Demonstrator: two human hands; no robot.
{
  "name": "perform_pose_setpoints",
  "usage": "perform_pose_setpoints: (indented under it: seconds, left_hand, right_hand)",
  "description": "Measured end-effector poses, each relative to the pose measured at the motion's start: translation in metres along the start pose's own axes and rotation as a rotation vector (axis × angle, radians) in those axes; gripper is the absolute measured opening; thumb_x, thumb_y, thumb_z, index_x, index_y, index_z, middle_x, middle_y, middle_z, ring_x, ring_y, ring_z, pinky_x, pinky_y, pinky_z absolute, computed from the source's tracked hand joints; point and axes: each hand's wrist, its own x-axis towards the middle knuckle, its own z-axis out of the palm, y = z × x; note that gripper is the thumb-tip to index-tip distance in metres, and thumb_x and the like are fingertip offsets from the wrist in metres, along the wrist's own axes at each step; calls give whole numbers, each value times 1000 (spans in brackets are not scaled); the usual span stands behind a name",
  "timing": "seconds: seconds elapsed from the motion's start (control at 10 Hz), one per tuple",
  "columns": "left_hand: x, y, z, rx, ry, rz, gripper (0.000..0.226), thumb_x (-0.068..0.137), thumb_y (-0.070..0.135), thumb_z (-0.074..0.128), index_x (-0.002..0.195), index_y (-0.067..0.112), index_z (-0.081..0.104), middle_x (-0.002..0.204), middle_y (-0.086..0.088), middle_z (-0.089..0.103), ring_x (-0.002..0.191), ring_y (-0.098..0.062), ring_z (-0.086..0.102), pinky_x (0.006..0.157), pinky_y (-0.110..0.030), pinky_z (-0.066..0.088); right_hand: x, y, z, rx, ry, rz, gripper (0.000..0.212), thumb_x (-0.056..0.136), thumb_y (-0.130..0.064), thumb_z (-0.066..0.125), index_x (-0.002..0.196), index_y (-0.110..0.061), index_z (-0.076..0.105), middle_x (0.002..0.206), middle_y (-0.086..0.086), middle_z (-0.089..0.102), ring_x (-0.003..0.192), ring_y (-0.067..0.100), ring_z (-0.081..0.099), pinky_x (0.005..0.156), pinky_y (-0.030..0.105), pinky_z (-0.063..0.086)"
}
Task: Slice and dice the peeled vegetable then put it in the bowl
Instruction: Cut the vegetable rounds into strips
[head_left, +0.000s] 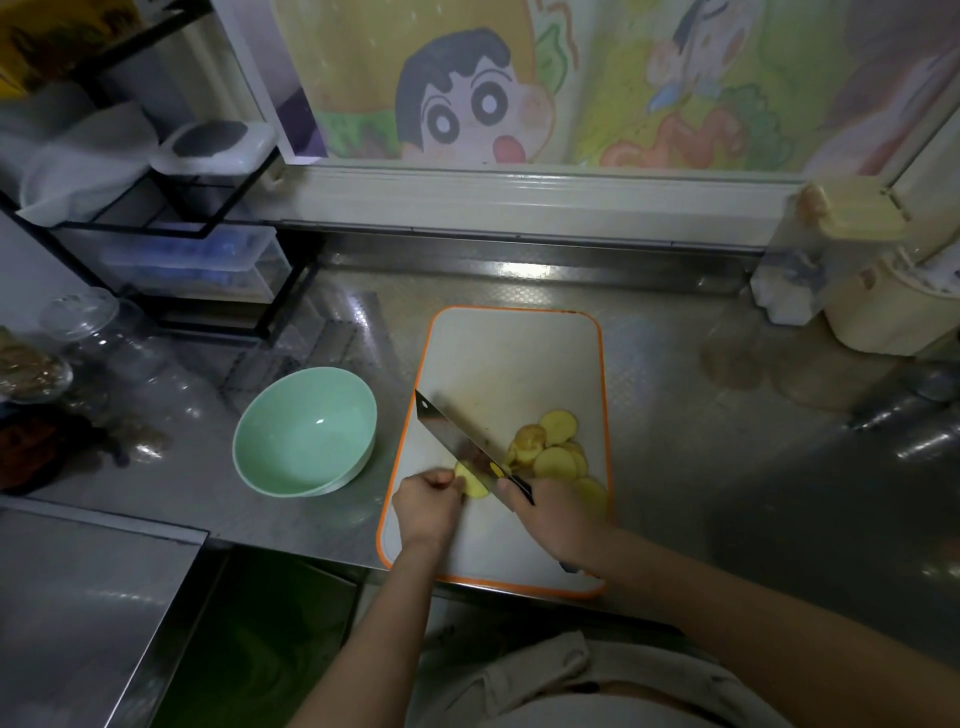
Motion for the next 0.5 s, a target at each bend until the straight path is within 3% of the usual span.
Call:
perform_pose_setpoints:
  seconds: [0.2,0.4,0.5]
  left_hand:
    - [-1,5,-2,51,-7,45,8,79,8,68,72,7,73,72,-5,68,77,-20,63,73,-23,43]
    - [-3,10,-5,98,4,82,9,78,3,66,80,0,75,82,-13,72,77,-15,61,69,-19,39]
    - [-3,10,-6,120,9,94,10,77,3,66,75,2,75,79,-14,73,80,-19,66,65,-19,37]
  right_hand:
    - [3,-7,-5,83,-153,37,46,100,-45,31,70,-12,44,64,-2,42,56,5,37,48,12,30]
    - [8,-9,-2,-10,-146,-33,53,101,-42,29,97,3,57,65,-1,42,57,8,37,54,17,30]
    - [9,-10,2,-128,-121,-21,50,102,-38,29,119,2,55,72,2,48,65,12,46,51,23,30]
